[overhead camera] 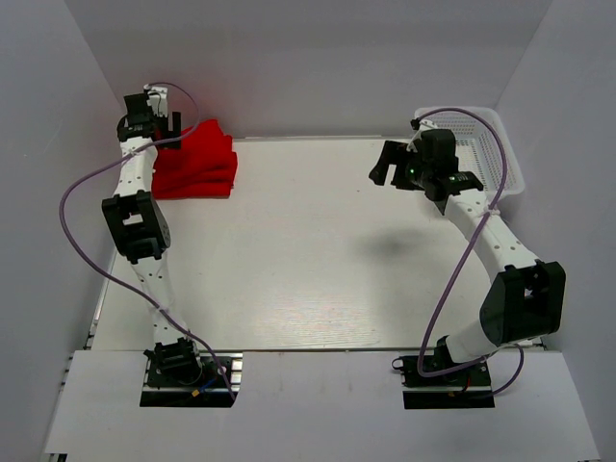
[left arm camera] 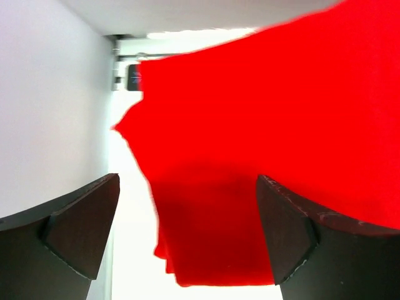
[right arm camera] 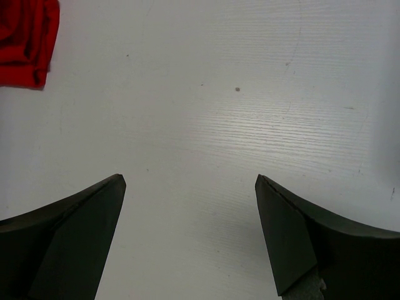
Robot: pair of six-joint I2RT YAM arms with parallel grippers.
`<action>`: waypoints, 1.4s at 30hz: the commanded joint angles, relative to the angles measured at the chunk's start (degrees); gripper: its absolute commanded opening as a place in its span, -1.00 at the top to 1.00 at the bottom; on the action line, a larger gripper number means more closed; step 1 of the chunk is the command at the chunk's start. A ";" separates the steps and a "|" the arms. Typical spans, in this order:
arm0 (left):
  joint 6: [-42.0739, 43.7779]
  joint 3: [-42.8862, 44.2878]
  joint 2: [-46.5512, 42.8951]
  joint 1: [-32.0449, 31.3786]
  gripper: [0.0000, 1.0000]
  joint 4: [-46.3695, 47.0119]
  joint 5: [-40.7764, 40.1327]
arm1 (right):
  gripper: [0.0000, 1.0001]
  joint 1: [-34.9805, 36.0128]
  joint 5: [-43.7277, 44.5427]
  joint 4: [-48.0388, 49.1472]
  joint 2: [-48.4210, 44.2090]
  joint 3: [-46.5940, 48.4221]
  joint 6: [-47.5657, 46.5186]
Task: Fold and stack the t-shirts
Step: Put the neatly folded tshirt into the corner of the board with the left arm
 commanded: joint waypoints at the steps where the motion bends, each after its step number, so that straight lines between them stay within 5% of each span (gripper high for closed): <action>1: -2.03 3.49 -0.86 0.58 -1.00 1.34 -5.40 | -0.81 0.55 -0.09 -0.34 0.25 3.41 0.28; 6: -6.69 4.73 -4.19 0.58 -1.00 1.87 -17.10 | -0.81 0.64 0.09 -1.13 -0.90 3.15 -0.16; 17: -15.21 -8.09 -20.97 -3.55 -1.00 -8.14 -1.64 | -0.81 0.55 1.58 -6.06 -6.52 -0.27 0.54; 24: -26.37 -25.92 -35.47 -11.89 -1.00 -11.14 -4.35 | -0.81 0.28 4.56 -7.19 -14.68 -9.05 3.01; 33: -40.16 -60.89 -60.87 -34.04 -1.00 -8.58 -9.18 | -0.81 0.28 6.33 -8.87 -27.08 -20.48 5.64; 42: -45.63 -61.55 -66.69 -42.39 -1.00 -19.31 -22.37 | -0.81 0.28 6.24 -7.90 -37.81 -30.60 7.49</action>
